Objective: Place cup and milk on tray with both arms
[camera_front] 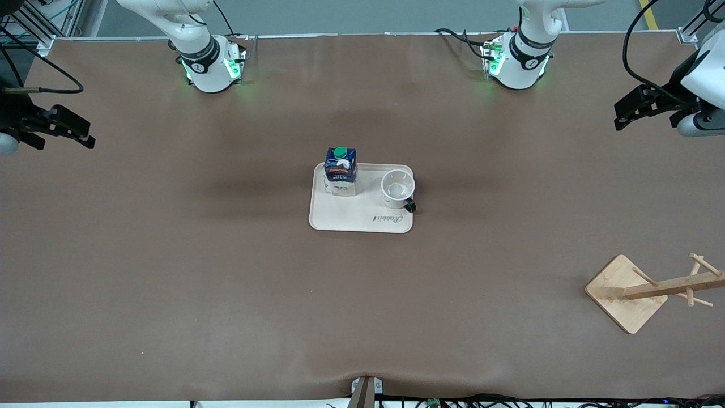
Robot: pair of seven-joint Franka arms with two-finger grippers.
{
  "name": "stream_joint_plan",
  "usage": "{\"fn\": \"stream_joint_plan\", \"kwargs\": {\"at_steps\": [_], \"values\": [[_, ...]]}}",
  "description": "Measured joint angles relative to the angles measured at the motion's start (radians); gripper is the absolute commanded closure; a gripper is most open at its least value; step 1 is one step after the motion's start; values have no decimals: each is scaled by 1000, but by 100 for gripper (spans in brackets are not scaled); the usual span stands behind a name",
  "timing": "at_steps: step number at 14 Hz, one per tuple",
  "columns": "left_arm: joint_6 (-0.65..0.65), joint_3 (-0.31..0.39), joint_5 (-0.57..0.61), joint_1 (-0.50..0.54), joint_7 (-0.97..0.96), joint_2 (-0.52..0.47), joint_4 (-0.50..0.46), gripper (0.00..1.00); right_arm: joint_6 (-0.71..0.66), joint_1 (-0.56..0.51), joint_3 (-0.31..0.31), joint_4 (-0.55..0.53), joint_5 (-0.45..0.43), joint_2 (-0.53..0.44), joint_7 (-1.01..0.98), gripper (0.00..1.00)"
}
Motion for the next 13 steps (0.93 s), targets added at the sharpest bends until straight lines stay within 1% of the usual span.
{"fn": "stream_joint_plan", "kwargs": {"at_steps": [4, 13], "values": [[0, -17, 0, -1, -5, 1, -1, 0, -1, -4, 0, 0, 0, 0, -22, 0], [12, -15, 0, 4, -2, 7, 10, 0, -16, -4, 1, 0, 0, 0, -25, 0]]}}
